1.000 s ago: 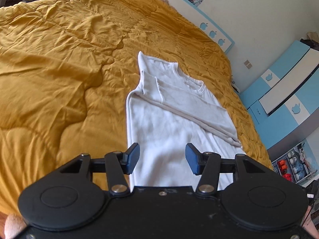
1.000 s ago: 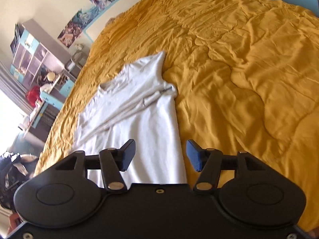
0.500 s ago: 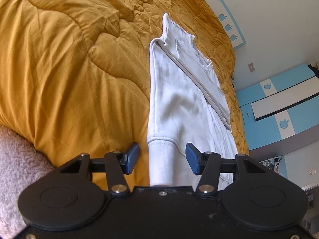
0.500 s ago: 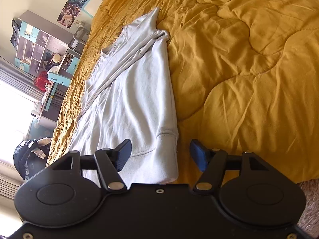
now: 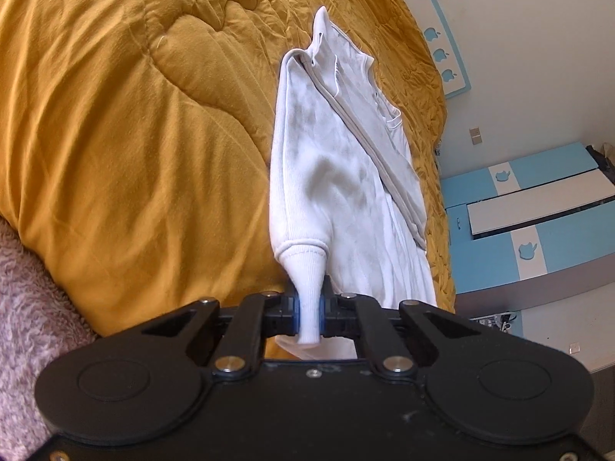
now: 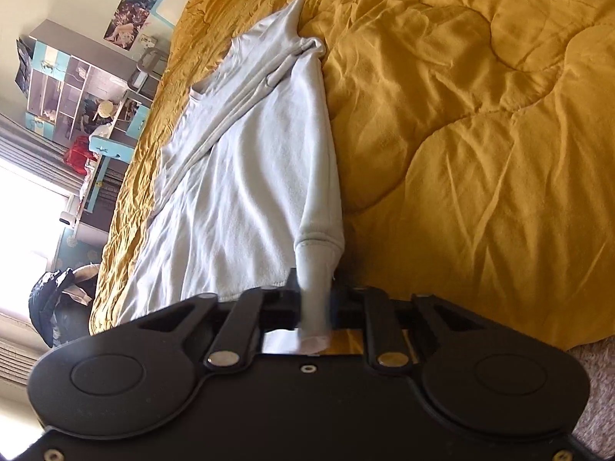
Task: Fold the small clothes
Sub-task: 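Grasp the hem with both tools and lift it toward the collar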
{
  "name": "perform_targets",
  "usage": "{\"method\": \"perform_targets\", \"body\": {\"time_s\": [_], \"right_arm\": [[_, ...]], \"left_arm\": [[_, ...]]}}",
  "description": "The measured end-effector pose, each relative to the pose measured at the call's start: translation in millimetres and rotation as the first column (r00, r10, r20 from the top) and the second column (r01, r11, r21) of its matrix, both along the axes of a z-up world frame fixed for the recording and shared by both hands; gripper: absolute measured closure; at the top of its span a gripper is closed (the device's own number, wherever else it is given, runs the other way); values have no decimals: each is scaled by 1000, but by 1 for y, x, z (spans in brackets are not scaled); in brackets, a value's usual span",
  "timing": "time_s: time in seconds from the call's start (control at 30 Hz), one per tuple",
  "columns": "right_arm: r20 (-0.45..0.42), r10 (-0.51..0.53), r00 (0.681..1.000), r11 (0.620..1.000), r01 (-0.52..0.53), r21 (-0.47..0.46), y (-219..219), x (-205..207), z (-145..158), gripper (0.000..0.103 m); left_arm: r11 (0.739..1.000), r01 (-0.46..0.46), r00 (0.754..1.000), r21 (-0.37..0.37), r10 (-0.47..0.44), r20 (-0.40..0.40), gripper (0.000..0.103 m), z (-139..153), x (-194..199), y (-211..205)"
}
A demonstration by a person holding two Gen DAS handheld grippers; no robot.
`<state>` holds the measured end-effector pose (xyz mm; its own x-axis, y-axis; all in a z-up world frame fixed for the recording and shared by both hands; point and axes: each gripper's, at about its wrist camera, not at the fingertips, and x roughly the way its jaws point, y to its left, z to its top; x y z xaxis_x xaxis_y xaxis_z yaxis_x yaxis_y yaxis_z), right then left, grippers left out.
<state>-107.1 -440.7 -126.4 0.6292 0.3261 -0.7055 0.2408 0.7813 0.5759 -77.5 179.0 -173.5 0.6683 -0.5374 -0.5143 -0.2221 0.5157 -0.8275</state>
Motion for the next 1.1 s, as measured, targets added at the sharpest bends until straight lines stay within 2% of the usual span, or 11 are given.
{"method": "perform_targets", "body": {"time_s": [0.13,0.23,0.3,0.4,0.5,0.57,0.67,0.77,0.87,0.93,1.1], "right_arm": [[50,-26,998,999,25,33,-2,-7,16,95],[109,-19,994,999,15,41,0,-18,39,96],[121,-14,993,1000,10,28,0,-24,47,96],[83,-18,996,999,15,40,-4,-27,39,96],[30,-42,999,997,40,63,-10,-26,19,96],[0,-59,998,996,59,69,-12,-24,6,96],[-17,-80,997,990,81,111,-16,-25,0,96],[-7,-70,998,991,70,117,-16,-24,10,96],[28,-52,998,992,48,113,-12,-14,27,96],[66,-47,997,992,39,116,-11,1,41,96],[158,-54,986,991,33,129,-19,61,74,96]], "left_arm": [[1000,6,997,27,-8,83,102,28,-3,-2],[999,16,988,43,-23,153,102,54,-13,-1],[999,16,989,42,-22,144,102,60,-19,3],[1000,7,997,25,-9,73,102,45,-29,11],[1000,5,1000,-11,-5,-7,102,14,-31,9],[1000,1,999,-4,-1,-41,102,-1,-29,8],[997,-32,998,-74,28,-56,102,-13,-30,13],[996,-31,999,-85,32,3,102,-2,-32,15],[993,-42,990,-109,56,126,102,24,-24,14],[994,-35,979,-100,55,197,102,44,-9,11],[993,-17,953,-121,53,299,102,79,57,13]]}}
